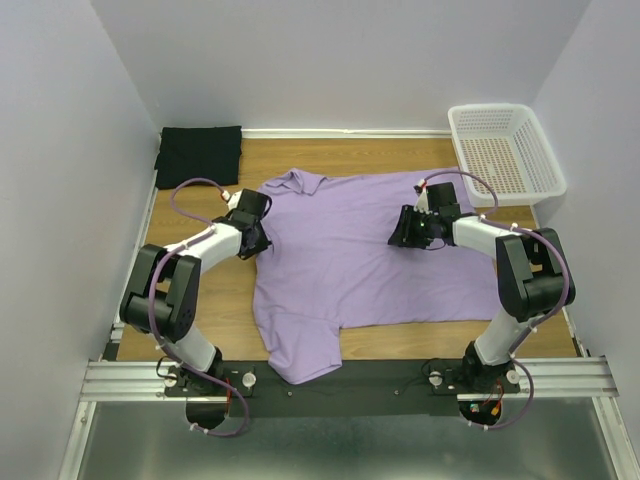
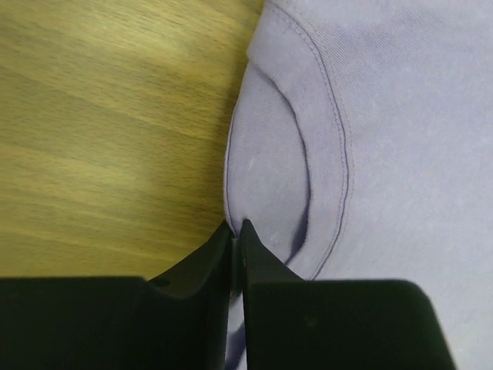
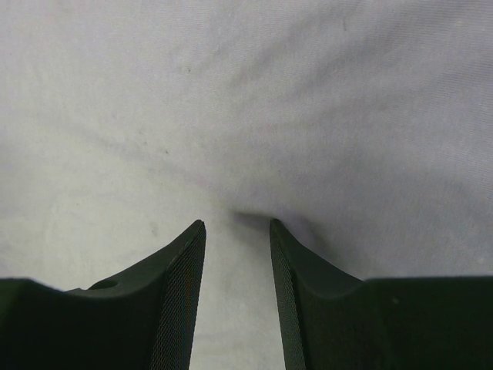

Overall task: Fold and stack the t-shirts
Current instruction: Flatten the tshirt out

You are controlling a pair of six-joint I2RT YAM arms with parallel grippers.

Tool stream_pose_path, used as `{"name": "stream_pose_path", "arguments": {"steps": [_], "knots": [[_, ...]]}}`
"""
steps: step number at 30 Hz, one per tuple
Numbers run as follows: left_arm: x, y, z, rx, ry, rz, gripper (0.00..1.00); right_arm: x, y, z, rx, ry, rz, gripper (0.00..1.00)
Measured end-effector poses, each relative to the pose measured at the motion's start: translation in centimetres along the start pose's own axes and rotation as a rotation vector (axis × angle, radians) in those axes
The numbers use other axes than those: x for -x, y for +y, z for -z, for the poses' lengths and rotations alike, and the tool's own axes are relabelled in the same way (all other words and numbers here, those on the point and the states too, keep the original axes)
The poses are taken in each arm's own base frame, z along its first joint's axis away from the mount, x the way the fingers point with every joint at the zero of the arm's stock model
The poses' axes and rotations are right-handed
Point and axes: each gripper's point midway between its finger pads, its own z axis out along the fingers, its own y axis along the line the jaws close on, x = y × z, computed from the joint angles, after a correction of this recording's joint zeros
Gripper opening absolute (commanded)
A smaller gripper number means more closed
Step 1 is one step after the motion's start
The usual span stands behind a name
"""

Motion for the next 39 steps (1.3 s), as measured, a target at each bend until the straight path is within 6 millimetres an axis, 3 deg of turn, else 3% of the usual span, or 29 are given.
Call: {"name": "stream_pose_path", "arguments": {"steps": [6,11,12,15,17,21,26,29,32,39], "knots": [[2.6,1.5,2.0,0.143,-0.081,-0.025,0.18,0.0,0.1,-0.1,0.004,-0.001,0.001,0.48],[3.2,1.5,5.2,0.285,-0.18,-0.119,0.48,0.1,0.3,-0.3,0.019,-0.004,0.004,0.48],[2.8,1.4,5.6,0.305,-0.185,-0.145,0.59,0.1,0.3,-0.3,0.023,-0.003,0.004,0.48],[1.8,2.6,5.9,0.376,-0.179,-0.185,0.69,0.1,0.4,-0.3,0.028,0.0,0.004,0.48],[1.6,3.6,6.1,0.418,-0.171,-0.196,0.69,0.1,0.4,-0.3,0.029,0.0,0.004,0.48],[1.8,3.8,6.2,0.408,-0.171,-0.178,0.69,0.1,0.4,-0.3,0.029,0.0,0.004,0.48],[1.6,2.4,7.1,0.235,-0.182,-0.071,0.68,0.1,0.4,-0.3,0.03,0.0,0.005,0.48],[1.9,2.6,6.9,0.151,-0.177,0.006,0.6,0.1,0.5,-0.3,0.032,0.0,0.006,0.48],[3.1,2.9,6.0,0.122,-0.181,0.047,0.53,0.0,0.5,-0.3,0.034,0.001,0.011,0.48],[7.4,0.4,2.7,0.075,-0.209,0.059,0.5,0.0,0.6,-0.3,0.042,0.002,0.012,0.48]]}}
